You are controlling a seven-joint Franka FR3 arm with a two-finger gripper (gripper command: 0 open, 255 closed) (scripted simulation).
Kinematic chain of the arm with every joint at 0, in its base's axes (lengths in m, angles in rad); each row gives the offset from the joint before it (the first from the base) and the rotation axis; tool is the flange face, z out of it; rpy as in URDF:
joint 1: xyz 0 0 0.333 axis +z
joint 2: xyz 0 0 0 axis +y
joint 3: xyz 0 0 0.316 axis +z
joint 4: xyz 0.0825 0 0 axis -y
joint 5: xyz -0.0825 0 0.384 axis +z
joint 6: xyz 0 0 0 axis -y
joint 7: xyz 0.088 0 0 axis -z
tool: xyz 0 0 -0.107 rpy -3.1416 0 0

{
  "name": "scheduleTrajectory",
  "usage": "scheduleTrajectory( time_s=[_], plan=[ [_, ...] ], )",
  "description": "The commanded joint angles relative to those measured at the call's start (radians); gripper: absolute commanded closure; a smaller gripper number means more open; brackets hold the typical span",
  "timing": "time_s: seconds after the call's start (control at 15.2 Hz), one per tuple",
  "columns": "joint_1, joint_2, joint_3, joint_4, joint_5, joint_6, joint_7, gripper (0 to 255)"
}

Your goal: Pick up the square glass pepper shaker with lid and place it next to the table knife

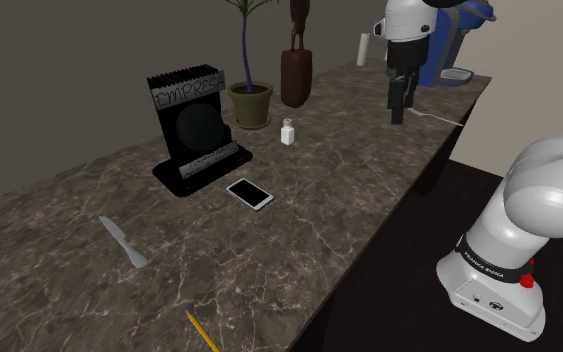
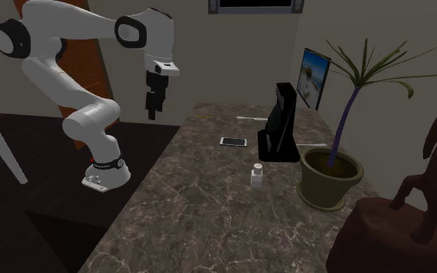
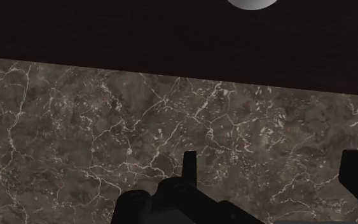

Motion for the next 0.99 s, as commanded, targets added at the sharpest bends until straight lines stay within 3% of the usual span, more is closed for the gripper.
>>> scheduleTrajectory(
  time_s=[0.0,0.46,0.92],
  plan=[
    [0.000,0.000,0.000,0.000,0.000,0.000,0.000,0],
    [-0.018,0.294,-0.007,0.138,-0.004,0.147,0.016,0],
    [-0.031,0.584,-0.014,0.339,-0.006,0.226,0.027,0]
  ],
)
